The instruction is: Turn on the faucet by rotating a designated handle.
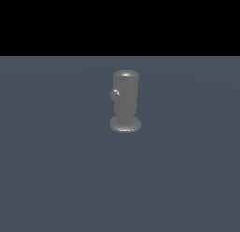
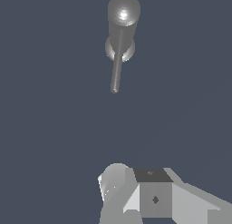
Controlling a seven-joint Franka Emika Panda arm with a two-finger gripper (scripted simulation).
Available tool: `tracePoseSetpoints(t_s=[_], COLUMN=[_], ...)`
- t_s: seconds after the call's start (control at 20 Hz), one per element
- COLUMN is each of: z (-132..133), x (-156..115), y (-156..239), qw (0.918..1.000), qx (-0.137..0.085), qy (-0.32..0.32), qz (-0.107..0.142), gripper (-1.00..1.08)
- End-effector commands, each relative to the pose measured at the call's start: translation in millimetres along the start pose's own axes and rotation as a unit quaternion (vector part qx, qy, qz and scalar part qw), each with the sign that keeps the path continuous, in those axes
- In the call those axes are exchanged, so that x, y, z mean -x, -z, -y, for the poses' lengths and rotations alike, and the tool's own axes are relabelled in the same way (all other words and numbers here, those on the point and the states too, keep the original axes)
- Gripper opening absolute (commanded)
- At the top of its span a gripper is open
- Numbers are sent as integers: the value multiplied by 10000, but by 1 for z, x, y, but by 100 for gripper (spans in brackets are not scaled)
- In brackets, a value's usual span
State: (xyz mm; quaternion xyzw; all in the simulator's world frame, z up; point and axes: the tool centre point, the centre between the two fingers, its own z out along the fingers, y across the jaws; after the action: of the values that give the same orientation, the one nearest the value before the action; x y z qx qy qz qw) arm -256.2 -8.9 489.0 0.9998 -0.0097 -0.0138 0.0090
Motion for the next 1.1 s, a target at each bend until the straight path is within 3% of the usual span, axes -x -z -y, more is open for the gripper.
tracePoseSetpoints(t_s=[0.0, 0.5, 1.05], z=[0, 6, 25], x=[0, -8, -34], y=[0, -22, -94], qw=[10000, 10000, 9998], qx=[0, -9, -37], qy=[0, -48, -201], qz=[0, -11, -45], gripper=[-100, -100, -100])
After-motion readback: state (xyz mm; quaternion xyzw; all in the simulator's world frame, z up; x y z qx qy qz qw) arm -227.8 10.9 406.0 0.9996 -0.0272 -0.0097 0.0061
